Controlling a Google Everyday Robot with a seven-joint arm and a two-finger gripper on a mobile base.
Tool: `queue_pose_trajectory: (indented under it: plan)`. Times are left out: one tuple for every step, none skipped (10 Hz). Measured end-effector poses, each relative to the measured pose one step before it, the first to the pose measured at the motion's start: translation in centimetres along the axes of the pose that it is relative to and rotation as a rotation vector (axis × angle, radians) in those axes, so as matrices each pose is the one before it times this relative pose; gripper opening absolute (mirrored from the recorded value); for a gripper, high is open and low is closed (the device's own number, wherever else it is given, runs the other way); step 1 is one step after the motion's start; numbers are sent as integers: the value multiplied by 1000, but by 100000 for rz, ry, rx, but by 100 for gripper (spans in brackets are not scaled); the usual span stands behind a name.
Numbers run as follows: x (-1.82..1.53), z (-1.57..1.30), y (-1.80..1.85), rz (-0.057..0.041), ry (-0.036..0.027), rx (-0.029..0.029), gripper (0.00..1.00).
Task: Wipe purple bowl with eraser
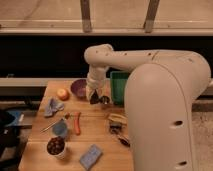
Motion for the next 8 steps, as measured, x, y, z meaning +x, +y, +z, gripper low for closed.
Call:
queue_pose_trajectory:
  plan:
    - [-7, 21, 56, -95, 45, 11, 0]
    - [-11, 45, 130, -236, 89, 20, 0]
    - [61, 34, -55, 151, 98, 63, 0]
    - [-200, 6, -68, 570, -1369, -861, 0]
    - [-689, 115, -156, 208, -3866, -2339, 0]
    - [-734, 224, -108, -454, -2566, -1548, 0]
    - [-872, 515, 671, -1891, -273, -2177, 0]
    - [-781, 295, 564, -1847, -282, -1901, 0]
